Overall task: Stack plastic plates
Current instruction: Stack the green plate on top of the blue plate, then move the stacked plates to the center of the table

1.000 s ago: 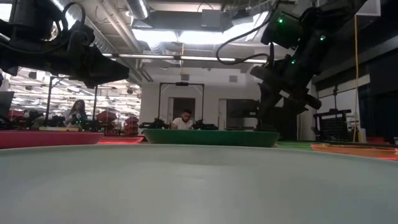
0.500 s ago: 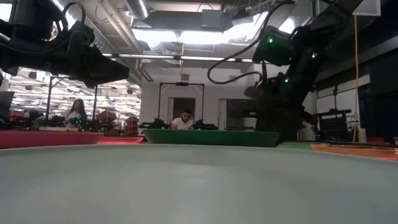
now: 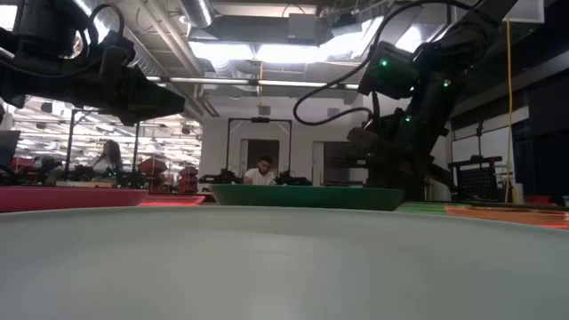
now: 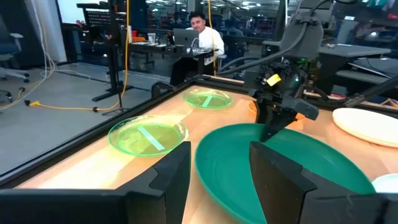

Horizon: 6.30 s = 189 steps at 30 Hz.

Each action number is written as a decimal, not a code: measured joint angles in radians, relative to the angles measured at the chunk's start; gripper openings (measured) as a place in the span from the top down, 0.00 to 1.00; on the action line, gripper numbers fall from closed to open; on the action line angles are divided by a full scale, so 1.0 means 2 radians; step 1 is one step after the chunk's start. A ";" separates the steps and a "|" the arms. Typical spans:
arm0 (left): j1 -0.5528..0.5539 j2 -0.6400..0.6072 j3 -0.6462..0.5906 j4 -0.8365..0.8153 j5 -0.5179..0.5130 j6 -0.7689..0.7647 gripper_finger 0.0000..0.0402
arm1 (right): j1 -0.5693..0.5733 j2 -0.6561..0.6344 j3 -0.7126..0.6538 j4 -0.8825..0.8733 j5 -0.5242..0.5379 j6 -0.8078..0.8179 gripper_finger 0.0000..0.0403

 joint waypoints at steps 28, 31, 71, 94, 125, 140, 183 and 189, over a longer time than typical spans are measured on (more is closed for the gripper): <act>0.000 0.000 0.000 0.000 0.000 -0.002 0.61 | -0.004 -0.034 0.000 0.029 0.048 -0.051 0.99; 0.000 0.000 0.000 0.000 0.000 -0.002 0.61 | -0.004 -0.051 0.000 0.028 0.050 -0.054 0.99; -0.001 0.000 0.000 0.000 0.004 -0.003 0.61 | 0.169 0.024 0.000 0.297 -0.104 -0.111 1.00; -0.001 0.000 0.000 0.000 -0.002 -0.004 0.61 | 0.158 0.055 0.000 0.313 -0.172 -0.127 0.62; -0.001 0.000 0.000 0.006 0.004 -0.017 0.61 | 0.377 -0.004 0.000 0.101 -0.036 0.146 0.58; -0.001 0.000 0.000 0.011 0.005 -0.053 0.61 | 0.377 0.048 0.000 0.181 -0.031 0.174 0.58; -0.001 0.000 0.000 0.018 0.005 -0.055 0.61 | 0.236 0.047 0.000 0.142 -0.009 0.087 0.99; -0.001 0.000 0.000 0.018 0.005 -0.055 0.61 | 0.202 0.045 0.000 0.142 -0.013 0.038 0.99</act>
